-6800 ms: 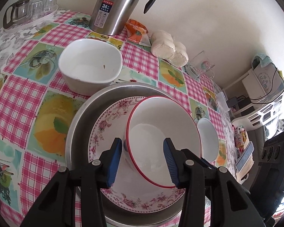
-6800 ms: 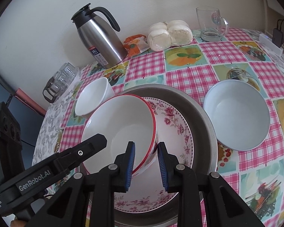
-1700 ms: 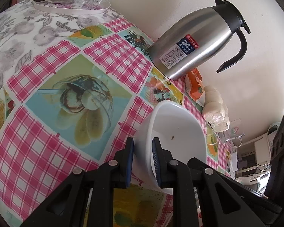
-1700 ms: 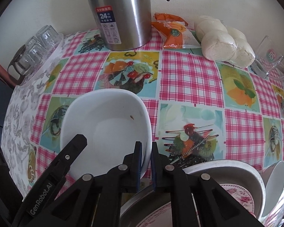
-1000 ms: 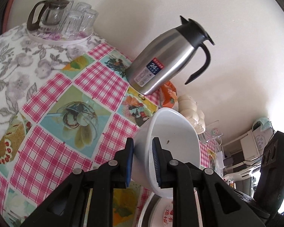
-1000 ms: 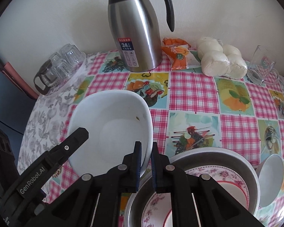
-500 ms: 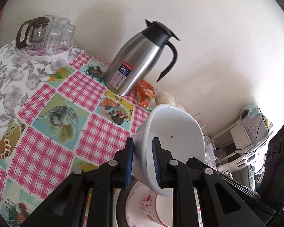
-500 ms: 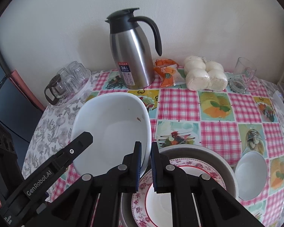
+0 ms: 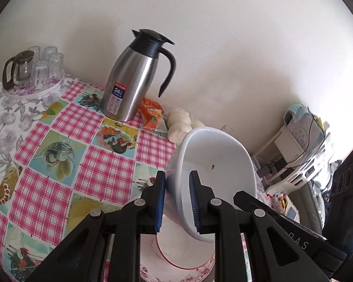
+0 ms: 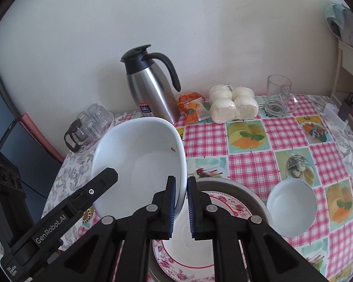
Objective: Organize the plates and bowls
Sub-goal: 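Lower the white bowl into the strawberry bowl with both tools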
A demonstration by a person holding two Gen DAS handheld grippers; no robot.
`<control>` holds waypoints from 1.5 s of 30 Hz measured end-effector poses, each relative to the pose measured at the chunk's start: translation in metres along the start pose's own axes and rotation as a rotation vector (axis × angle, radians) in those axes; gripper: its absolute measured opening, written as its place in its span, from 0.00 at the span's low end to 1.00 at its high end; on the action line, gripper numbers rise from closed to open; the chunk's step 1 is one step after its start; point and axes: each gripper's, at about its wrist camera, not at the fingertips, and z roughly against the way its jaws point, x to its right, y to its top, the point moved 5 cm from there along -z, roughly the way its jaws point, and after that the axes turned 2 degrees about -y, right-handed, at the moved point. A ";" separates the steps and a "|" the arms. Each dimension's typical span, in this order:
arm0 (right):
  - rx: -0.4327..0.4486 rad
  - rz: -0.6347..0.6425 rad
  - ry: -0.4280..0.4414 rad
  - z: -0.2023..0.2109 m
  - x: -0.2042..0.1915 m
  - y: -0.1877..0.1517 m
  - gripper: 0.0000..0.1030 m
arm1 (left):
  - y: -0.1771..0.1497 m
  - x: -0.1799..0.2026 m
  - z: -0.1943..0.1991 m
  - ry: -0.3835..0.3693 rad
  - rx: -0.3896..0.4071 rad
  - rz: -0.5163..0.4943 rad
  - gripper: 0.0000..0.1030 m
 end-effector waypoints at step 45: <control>-0.103 -0.155 0.039 -0.013 0.066 -0.052 0.11 | -0.064 0.012 -0.036 0.066 -0.215 -0.013 0.20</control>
